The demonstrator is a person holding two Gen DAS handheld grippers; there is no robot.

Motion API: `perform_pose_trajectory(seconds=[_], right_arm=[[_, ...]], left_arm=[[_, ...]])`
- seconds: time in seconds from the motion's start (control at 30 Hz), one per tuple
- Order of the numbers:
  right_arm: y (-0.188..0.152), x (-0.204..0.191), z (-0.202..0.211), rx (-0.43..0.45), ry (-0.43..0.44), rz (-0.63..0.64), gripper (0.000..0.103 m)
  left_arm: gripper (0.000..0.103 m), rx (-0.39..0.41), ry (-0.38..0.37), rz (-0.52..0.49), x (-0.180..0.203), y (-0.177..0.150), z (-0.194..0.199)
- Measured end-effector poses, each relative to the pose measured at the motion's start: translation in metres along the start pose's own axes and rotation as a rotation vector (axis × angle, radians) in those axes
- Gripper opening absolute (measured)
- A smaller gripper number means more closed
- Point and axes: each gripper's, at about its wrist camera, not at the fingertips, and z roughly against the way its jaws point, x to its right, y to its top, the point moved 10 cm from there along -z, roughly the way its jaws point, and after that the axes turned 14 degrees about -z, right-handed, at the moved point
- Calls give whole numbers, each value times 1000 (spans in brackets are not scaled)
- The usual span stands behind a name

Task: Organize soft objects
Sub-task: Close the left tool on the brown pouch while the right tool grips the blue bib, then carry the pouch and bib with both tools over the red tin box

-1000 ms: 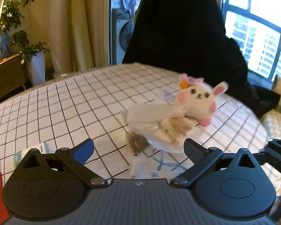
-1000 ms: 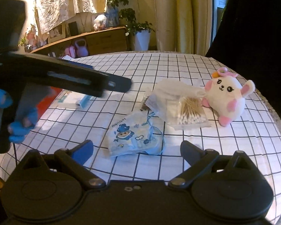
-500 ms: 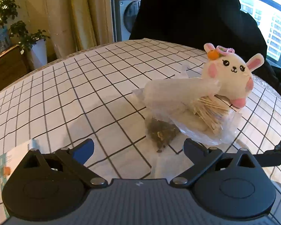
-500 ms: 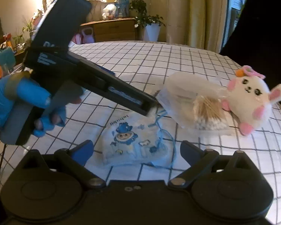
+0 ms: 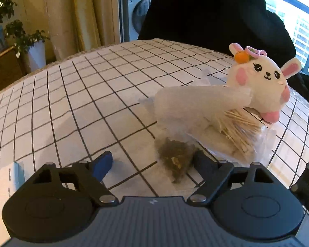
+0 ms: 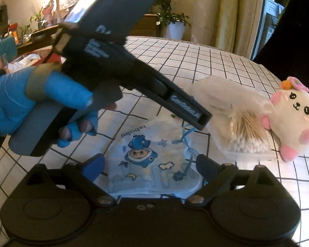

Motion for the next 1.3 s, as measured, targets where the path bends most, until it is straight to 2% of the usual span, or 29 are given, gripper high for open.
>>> perform_pose_trajectory(seconds=[0.1,0.17,0.37,0.47,0.53,0.57,0.63,0.7,0.73,0.97,1.3], right_arm=[[-4,0,-1,-6,5,-16,90],[-5,0,-1,-4,8,-23,89],[-7,-1,6,0,19,-27,77],[-5,3,6,3,6,-37,64],[-2,7,6,3,-7,-48,50],[-1,9,7,2,-9,-59,47],[1,12,8,-1,-12,-74,27],[3,13,8,-5,-12,-87,20],[3,14,9,-7,-15,-94,13],[4,12,25,2,-10,-134,10],[11,-13,74,28,25,-140,10]], left_arm=[[71,16,-14,-4,4,3,1],[60,20,-20,-5,6,4,2],[33,25,-25,-4,4,6,3],[26,22,-32,13,0,5,4],[22,16,-29,18,-3,3,6],[22,15,-27,20,-4,2,7],[21,12,-19,26,-7,0,11],[20,9,-16,37,-10,-3,15],[20,4,-12,43,-12,-5,16],[17,3,12,76,-27,-14,38],[17,22,15,107,-39,-30,104]])
